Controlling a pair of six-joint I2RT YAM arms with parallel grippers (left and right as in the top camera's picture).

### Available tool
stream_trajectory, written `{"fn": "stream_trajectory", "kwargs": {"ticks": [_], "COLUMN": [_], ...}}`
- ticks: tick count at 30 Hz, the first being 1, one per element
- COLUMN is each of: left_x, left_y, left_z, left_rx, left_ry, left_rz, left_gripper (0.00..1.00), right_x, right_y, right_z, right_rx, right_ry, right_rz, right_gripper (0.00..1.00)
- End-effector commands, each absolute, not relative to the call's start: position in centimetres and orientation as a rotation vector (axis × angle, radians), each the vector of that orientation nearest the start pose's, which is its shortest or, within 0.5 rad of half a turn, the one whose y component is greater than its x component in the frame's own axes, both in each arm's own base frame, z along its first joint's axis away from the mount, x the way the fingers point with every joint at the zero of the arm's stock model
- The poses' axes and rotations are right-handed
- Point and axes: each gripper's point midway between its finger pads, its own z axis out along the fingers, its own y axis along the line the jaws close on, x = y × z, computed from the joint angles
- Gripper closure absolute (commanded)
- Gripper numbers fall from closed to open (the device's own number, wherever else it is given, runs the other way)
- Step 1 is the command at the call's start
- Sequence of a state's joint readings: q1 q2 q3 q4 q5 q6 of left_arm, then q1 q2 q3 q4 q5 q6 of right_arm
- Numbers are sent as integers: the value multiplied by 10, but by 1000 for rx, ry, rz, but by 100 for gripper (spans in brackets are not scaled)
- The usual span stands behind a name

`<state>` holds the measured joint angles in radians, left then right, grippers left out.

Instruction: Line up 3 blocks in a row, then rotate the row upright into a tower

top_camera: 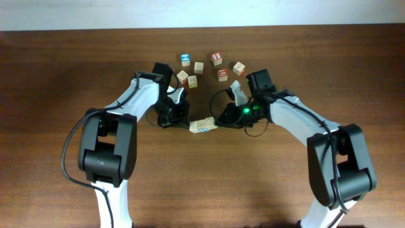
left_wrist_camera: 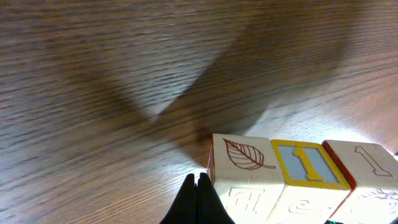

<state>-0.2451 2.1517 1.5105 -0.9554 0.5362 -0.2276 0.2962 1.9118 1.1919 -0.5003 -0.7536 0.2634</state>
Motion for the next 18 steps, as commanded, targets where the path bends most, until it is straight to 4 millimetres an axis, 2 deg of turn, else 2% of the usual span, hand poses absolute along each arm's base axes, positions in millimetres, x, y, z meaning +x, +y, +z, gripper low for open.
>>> {"fn": "stream_trajectory", "kwargs": {"ticks": [1, 7, 14, 18], "left_x": [354, 356, 357, 357], "left_y": [-198, -199, -199, -199], "left_z": [23, 23, 23, 23], "left_rx": [61, 68, 68, 67], "left_ry": [3153, 3139, 3138, 3138], "left_rz": [-985, -985, -985, -983], "left_gripper": [100, 100, 100, 100], "right_x": [343, 337, 335, 341], "right_y": [257, 274, 279, 277], "right_z": [76, 79, 77, 76], "right_rx": [-346, -392, -387, -347], "right_ry": [2738, 2743, 2752, 2751], "right_rz": [1203, 1179, 1153, 1116], "right_gripper": [96, 95, 96, 96]}}
